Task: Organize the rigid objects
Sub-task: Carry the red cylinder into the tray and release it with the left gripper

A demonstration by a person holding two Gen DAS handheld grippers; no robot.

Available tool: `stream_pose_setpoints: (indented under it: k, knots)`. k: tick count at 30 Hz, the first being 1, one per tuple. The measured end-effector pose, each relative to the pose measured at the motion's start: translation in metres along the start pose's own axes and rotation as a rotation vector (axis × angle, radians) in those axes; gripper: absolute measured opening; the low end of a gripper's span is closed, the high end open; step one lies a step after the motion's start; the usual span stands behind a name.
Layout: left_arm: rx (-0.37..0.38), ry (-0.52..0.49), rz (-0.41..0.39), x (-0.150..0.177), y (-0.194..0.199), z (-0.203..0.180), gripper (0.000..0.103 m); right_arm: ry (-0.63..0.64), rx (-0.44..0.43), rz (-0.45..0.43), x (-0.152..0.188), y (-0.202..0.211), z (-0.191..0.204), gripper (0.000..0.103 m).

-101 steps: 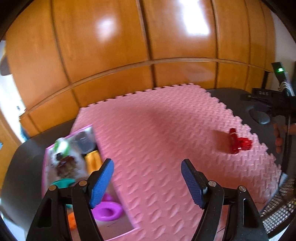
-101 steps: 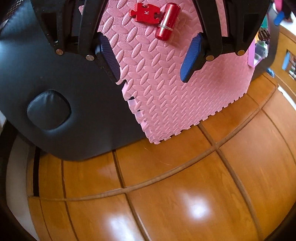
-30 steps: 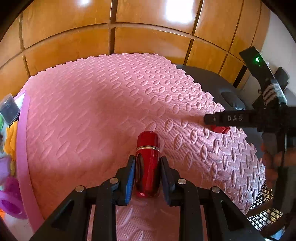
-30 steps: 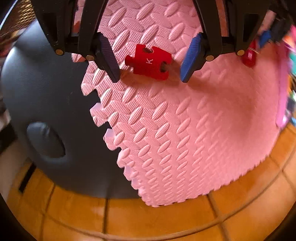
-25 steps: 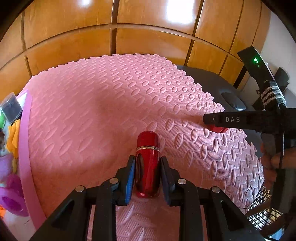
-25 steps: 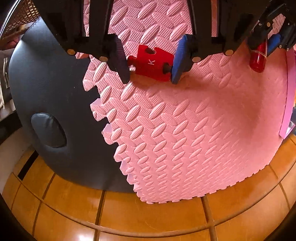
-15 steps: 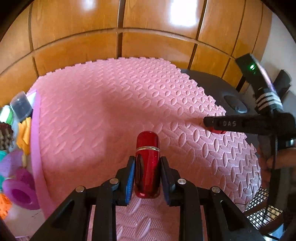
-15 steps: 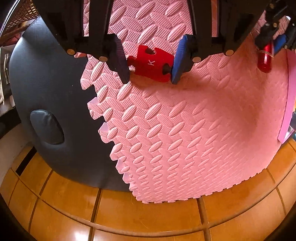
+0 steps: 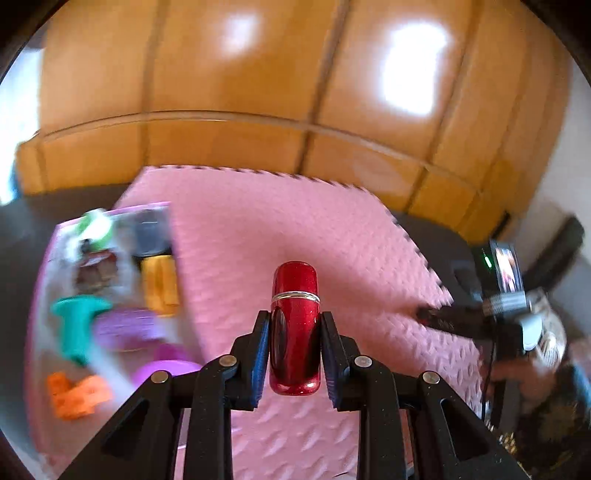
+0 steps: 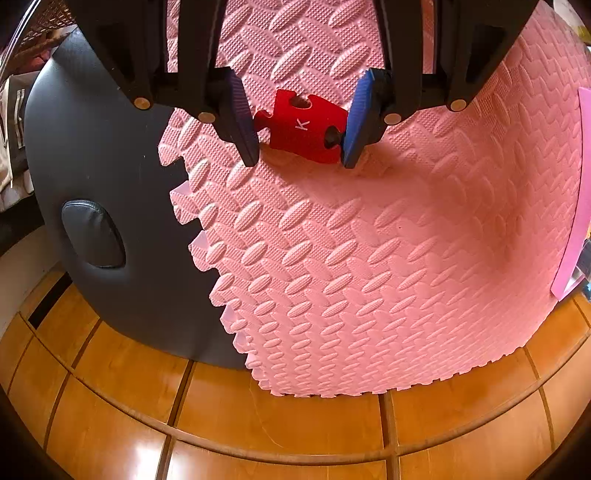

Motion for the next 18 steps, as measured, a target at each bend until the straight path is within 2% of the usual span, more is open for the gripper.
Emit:
stream_pose_setpoints:
  k: [5,9,13,18]
  knots:
    - [-0.096,0.106,-0.011,0.004,0.023,0.062,0.026,0.001,-0.001,0.0,-0.001,-0.001,0.0,0.046]
    - [-0.176,0.192,0.044,0.026,0.025,0.108,0.026,0.0,-0.005,0.0,-0.001,-0.001,0.0,0.046]
    - [-0.188,0.224,0.073,0.043,0.02,0.118,0.026,0.002,-0.005,-0.001,-0.001,-0.001,0.0,0.046]
    - [-0.184,0.209,0.1,0.051,0.011,0.113,0.026,0.003,-0.005,-0.002,-0.001,-0.001,0.0,0.046]
Point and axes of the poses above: each gripper's, at about its wrist camera, not at the fingertips, and y roughly against the way its jaws point, z to its left, x to its underside, the point moved 4 cm from there along -y, roughly the way its jaws point, and after that the axes turned 6 degrees about -z, right-handed, at the moved point
